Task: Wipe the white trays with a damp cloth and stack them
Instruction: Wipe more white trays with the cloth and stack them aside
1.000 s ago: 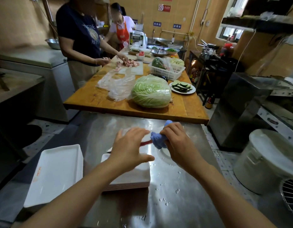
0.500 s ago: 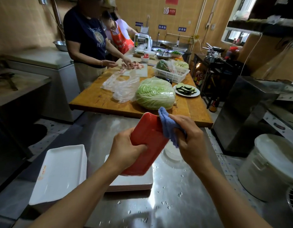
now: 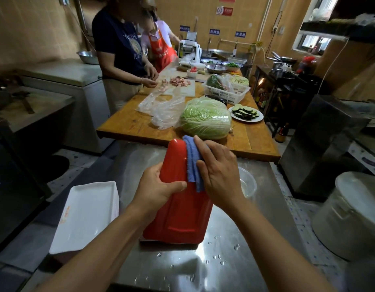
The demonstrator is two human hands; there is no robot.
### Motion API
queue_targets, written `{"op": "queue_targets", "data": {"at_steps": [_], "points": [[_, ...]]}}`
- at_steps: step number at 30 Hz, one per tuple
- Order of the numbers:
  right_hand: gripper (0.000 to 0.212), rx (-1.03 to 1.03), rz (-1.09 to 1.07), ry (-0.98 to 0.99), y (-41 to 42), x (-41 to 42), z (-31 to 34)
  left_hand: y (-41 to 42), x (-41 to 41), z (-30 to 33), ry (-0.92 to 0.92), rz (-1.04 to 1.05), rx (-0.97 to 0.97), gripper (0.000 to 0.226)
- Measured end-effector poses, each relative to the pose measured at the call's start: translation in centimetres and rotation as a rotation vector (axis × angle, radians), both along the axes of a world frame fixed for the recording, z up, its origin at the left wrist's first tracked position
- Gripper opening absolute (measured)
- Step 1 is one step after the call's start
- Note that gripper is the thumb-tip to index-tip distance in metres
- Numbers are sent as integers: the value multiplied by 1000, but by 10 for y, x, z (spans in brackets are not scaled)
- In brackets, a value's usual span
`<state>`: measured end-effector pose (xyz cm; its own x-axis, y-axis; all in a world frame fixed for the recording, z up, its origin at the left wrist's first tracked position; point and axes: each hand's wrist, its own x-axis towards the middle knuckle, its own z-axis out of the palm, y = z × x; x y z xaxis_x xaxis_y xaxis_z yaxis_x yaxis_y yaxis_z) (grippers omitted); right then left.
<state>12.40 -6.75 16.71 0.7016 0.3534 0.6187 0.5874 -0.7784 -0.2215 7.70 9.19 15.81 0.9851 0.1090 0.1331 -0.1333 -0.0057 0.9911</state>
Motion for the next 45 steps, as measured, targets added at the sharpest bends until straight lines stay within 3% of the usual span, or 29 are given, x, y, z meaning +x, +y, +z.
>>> {"op": "queue_targets", "data": {"at_steps": [8,15,21,23,26,30,33,35,37,42,45], "points": [[52,390,-27,225,9,-5,-11,-6,0,0,110,58,-246,33],[60,356,-135,352,10,-34,-33,-8,21,7,139,189,-543,27],[48,844,72,642,-10,-34,-30,-11,27,0,119,188,-575,27],[47,897,50,642,-14,-30,-25,-11,28,-4,174,149,-506,30],[48,820,8,604,-19,-27,-19,1,30,-3,226,110,-331,41],[49,732,89,617,-34,-26,-16,30,38,18,108,141,6,92],[48,666,194,629,-46,-25,-11,45,43,39,87,-118,312,70],[49,629,264,679,-53,-23,-7,46,43,43,163,-352,343,56],[50,596,282,715,-58,-22,-3,43,41,40,181,-421,316,55],[41,311,122,470,-51,-20,3,34,34,29,172,-285,186,55],[41,224,121,332,-27,-17,11,23,29,26,158,-229,156,43]]}}
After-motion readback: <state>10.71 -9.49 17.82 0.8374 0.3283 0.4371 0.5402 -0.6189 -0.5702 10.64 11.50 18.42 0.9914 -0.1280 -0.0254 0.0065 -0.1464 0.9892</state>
